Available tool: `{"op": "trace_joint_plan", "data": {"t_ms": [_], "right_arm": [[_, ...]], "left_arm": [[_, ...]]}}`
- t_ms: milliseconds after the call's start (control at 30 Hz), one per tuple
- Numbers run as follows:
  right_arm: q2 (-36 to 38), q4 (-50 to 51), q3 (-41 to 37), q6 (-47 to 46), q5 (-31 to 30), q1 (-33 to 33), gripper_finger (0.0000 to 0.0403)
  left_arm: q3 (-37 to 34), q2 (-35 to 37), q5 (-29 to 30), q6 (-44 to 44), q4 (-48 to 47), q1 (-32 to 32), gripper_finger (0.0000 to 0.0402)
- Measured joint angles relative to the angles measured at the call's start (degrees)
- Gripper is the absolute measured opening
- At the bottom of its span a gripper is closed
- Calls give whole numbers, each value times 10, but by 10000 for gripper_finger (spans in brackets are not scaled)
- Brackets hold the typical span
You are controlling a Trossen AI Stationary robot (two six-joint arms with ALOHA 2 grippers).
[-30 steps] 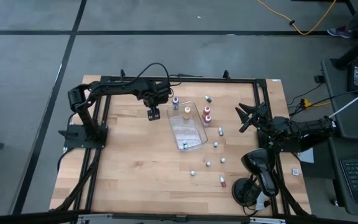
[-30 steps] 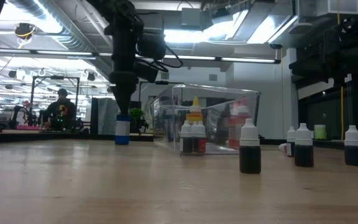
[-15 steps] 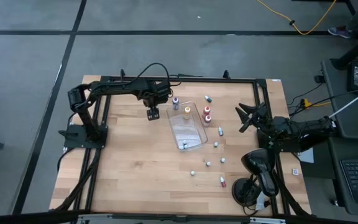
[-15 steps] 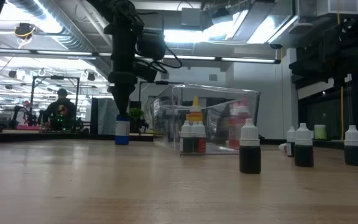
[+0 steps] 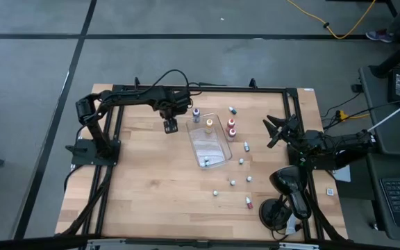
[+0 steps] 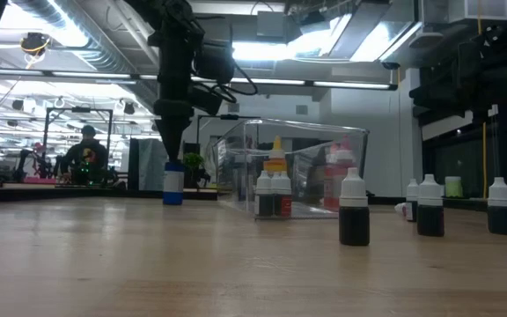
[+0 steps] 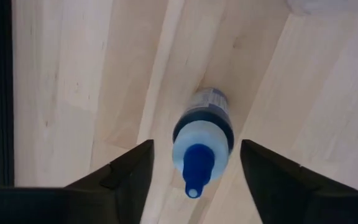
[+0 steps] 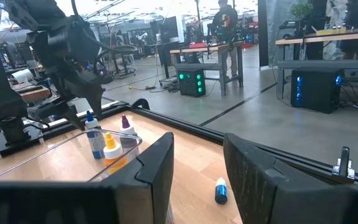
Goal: Pick & Place food coloring
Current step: Put the large blue food coloring bottle into the top of the bin
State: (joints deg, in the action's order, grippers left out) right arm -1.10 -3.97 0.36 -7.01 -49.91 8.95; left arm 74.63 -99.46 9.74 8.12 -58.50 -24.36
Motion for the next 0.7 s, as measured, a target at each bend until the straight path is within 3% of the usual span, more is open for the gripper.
{"op": "trace_joint_plan", "data": {"t_ms": [300, 700], "right_arm": [[0, 0, 0, 0, 0, 0, 142], [0, 0, 0, 0, 0, 0, 142]], "left_arm": [[-2, 1, -2, 0, 0, 0, 109], [37, 3, 13, -19, -78, 0, 119]]}}
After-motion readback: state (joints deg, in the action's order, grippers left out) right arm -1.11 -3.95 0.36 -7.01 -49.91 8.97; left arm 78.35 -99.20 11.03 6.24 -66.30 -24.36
